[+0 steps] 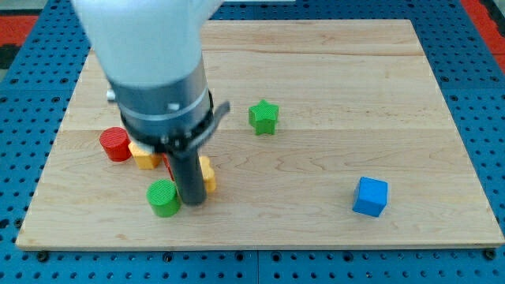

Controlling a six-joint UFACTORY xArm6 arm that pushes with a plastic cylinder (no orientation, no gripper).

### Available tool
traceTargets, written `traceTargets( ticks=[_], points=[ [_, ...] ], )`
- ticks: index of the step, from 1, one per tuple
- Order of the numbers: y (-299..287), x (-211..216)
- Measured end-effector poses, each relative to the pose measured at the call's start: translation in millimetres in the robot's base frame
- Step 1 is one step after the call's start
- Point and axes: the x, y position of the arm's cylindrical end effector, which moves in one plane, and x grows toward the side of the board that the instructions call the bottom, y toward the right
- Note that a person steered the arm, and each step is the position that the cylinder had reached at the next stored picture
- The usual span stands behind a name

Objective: Push yellow heart closer to blue cube

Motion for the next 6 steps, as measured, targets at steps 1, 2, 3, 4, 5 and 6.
traceTargets(
  ticks=[1,2,3,4,5,6],
  points=[
    [72.1,0.7],
    [49.8,0.5],
    [-10.6,5.2],
    [-5.7,-39.8],
    [53.1,-39.7],
    [126.7,-35.3]
  ],
)
